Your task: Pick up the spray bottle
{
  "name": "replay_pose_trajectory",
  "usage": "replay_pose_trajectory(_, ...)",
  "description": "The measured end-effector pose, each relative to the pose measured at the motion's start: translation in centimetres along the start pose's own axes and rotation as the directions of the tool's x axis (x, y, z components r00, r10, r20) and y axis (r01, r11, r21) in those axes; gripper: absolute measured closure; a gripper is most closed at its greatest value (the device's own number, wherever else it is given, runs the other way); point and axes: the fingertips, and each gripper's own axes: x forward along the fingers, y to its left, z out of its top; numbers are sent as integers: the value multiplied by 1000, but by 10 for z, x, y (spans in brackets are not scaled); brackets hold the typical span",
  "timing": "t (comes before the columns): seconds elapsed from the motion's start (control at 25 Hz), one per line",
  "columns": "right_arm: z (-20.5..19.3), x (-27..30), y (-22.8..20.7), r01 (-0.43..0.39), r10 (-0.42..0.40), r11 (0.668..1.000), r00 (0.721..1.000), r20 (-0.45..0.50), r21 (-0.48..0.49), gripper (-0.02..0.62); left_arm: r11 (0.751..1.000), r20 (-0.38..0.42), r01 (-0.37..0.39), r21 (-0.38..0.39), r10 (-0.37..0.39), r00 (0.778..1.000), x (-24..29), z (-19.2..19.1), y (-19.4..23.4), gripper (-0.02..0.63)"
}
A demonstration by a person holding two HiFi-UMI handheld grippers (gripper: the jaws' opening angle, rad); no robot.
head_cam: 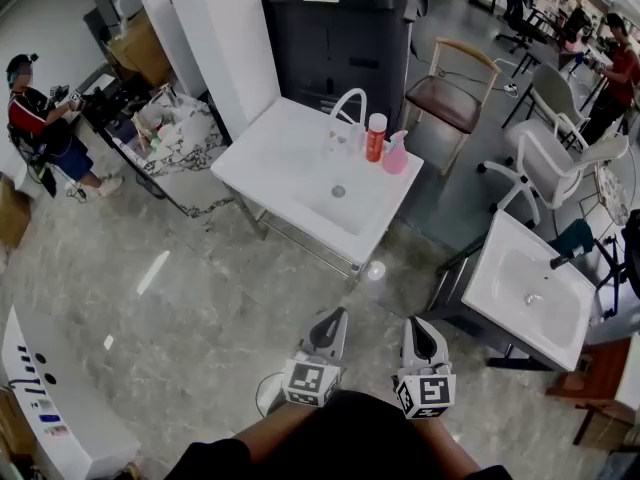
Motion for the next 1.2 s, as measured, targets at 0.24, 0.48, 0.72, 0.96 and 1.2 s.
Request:
replay_pose_trajectory(0.24, 14, 93, 19, -48, 47, 999, 996, -72, -18, 597, 999, -49, 41, -21, -42, 998, 57, 9, 67, 583)
replay_pose_trajectory(0.48, 39, 168, 32, -64, 59, 997, 992, -110, -39, 597, 993, -18, 114, -20, -114, 993, 108, 38, 114, 583)
replay_pose_trajectory(0.72, 50, 216, 22, 30, -36, 998, 991, -126, -47, 597, 978, 1, 210, -2, -210, 978, 155, 52, 151, 583)
replay_pose_trajectory(0.96, 49, 234, -8, 128, -133, 991, 980, -146, -46, 597, 969, 3, 248, -8, -248, 969, 187, 51, 169, 583)
replay_pose_trajectory(1.2, 52, 251, -26, 172, -171, 985, 978, -124, -3, 597, 961, -37, 274, -27, -275, 961, 214, 45, 166, 583)
